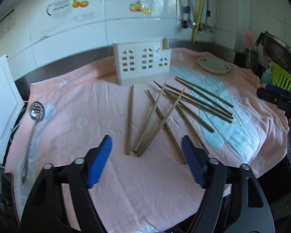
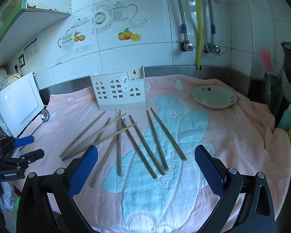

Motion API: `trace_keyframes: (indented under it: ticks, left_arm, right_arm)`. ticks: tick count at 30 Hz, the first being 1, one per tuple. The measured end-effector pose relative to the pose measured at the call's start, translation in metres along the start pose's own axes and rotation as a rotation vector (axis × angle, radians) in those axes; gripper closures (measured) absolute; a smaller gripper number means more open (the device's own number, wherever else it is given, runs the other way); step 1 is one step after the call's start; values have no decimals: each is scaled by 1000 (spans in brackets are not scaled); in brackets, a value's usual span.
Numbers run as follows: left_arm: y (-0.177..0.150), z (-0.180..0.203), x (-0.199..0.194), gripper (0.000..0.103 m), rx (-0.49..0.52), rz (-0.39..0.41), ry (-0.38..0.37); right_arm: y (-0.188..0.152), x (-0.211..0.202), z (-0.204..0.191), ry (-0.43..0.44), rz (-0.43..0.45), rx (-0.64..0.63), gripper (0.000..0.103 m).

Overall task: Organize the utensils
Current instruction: 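Lower the left tool onto a chopstick and close its fingers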

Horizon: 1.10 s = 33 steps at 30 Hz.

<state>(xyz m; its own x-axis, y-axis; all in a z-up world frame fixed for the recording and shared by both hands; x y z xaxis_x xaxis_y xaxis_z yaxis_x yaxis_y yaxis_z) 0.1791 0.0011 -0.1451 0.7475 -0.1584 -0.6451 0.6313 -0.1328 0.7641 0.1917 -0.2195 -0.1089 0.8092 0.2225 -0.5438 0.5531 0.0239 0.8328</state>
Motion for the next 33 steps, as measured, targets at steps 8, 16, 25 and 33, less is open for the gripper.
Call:
trace_keyframes:
  ticks: [8, 16, 25, 33]
  left_arm:
    - [-3, 11, 31, 60, 46, -49, -82]
    - [-5, 24, 56, 75, 115, -96, -147]
    - [-8, 21, 89, 79, 145, -171, -165]
    - [-10, 22, 100, 88, 173, -197, -176]
  right_arm:
    - [-4, 19, 2, 11, -29, 1, 6]
    - [-7, 29, 7, 23, -43, 24, 6]
    - [-10, 40, 10, 31, -53, 26, 6]
    - [-14, 54, 19, 38, -84, 26, 6]
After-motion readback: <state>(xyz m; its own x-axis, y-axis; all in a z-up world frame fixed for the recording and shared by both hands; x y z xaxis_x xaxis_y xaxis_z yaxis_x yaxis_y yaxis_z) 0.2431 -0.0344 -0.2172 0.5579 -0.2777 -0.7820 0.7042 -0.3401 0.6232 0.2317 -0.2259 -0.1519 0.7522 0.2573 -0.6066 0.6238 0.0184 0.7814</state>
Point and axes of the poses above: each gripper's, at about its wrist camera, not at the fingertips, and x roughly the way its jaws point, z to its right, y to its top, the point moved 10 cm from there along x, roughly the way its jaws point
